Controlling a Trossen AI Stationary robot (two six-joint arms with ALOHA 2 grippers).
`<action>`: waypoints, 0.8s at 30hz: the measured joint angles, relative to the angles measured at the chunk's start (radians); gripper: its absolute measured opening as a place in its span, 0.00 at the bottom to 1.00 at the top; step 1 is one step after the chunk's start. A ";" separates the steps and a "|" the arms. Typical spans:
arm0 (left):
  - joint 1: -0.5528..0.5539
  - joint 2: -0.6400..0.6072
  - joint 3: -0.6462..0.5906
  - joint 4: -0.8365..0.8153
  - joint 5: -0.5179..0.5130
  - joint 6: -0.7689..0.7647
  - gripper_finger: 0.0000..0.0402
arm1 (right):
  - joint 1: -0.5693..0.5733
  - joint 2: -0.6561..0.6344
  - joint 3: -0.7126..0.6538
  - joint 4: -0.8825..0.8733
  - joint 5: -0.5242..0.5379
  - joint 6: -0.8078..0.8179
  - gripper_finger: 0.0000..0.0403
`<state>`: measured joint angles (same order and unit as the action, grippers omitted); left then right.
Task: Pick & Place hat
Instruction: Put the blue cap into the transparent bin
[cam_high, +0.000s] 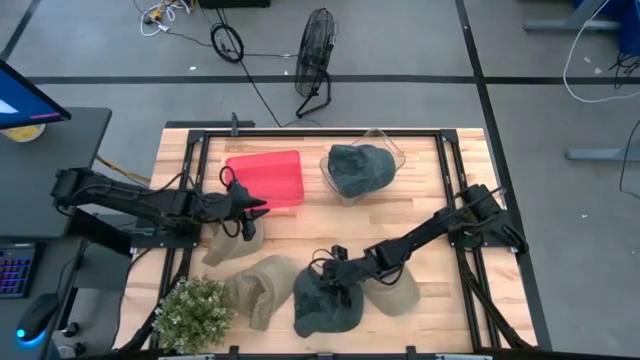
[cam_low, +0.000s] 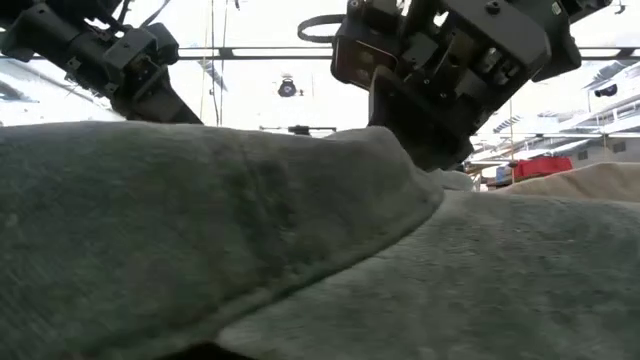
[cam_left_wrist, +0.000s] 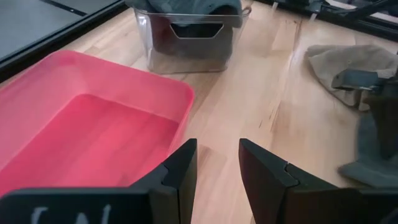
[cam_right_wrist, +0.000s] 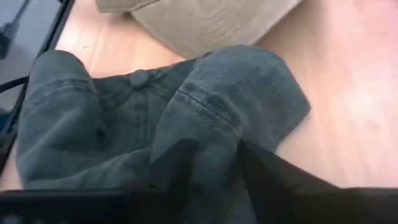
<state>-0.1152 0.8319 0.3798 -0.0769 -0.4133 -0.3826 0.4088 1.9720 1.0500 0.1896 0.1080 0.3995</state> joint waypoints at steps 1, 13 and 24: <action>0.000 -0.001 0.000 -0.001 0.000 0.000 0.30 | -0.003 0.000 0.000 0.000 -0.016 -0.004 0.29; 0.000 -0.001 0.000 -0.002 0.000 0.000 0.30 | -0.016 -0.124 0.061 -0.143 -0.021 -0.067 0.02; 0.000 -0.001 0.000 -0.004 0.000 0.000 0.30 | -0.049 -0.396 0.331 -0.799 0.480 -0.495 0.01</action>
<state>-0.1150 0.8310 0.3798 -0.0807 -0.4133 -0.3828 0.3603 1.5756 1.3809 -0.6094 0.5882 -0.0951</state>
